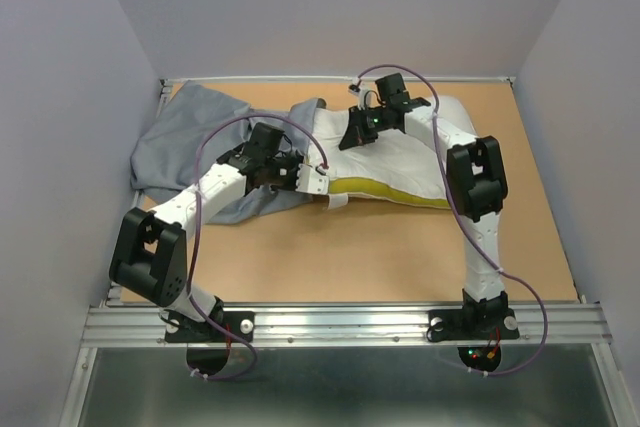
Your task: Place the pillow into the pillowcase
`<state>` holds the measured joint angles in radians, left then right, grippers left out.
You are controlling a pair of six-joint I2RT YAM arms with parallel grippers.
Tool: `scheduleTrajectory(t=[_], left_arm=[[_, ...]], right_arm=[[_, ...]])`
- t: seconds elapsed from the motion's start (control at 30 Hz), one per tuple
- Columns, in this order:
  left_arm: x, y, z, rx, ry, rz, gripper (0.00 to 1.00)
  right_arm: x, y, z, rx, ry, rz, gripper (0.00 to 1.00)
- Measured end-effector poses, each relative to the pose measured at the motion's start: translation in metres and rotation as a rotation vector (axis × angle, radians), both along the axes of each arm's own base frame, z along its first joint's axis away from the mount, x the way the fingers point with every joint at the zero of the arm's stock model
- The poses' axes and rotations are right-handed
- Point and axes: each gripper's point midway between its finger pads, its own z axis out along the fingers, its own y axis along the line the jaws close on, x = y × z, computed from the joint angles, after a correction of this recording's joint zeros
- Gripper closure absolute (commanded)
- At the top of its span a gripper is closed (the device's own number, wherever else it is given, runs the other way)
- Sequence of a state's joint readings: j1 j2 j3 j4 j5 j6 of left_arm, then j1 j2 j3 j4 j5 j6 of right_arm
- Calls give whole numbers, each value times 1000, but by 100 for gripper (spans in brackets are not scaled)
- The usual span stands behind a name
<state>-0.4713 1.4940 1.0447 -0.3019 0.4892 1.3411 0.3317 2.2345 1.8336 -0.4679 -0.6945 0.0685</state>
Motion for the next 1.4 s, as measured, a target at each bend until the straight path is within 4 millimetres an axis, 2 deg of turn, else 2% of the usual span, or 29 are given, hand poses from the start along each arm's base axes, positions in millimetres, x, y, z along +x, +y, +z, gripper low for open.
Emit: scheduleTrajectory(t=[0.23, 0.4, 0.43, 0.47, 0.5, 0.73, 0.93, 1.1, 1.17, 1.3, 1.4], left_arm=[[-13, 2, 1, 41, -9, -45, 91], [-46, 6, 8, 41, 27, -100, 88], [-49, 5, 9, 39, 28, -106, 95], [-51, 5, 10, 36, 31, -111, 95], [-53, 4, 9, 38, 38, -116, 100], [-62, 2, 5, 44, 64, -137, 100], [-77, -20, 2, 44, 60, -191, 100], [-100, -53, -6, 42, 52, -240, 100], [-103, -62, -11, 40, 63, -236, 100], [-102, -73, -32, 58, 114, -189, 100], [-98, -79, -35, 47, 136, -145, 100]], right_arm=[[-3, 2, -6, -28, 49, -46, 100], [28, -20, -20, -103, -17, -167, 99], [36, -27, -20, -110, -30, -194, 99], [39, -31, -19, -114, -37, -207, 99], [44, -36, -19, -118, -48, -226, 99], [54, -44, -18, -125, -58, -282, 99], [54, -42, -17, -97, 2, -349, 99], [52, -39, -16, -64, 72, -405, 99], [50, -37, -15, -42, 107, -428, 99], [47, -33, -11, -7, 163, -463, 99], [37, -29, -11, 8, 182, -460, 99]])
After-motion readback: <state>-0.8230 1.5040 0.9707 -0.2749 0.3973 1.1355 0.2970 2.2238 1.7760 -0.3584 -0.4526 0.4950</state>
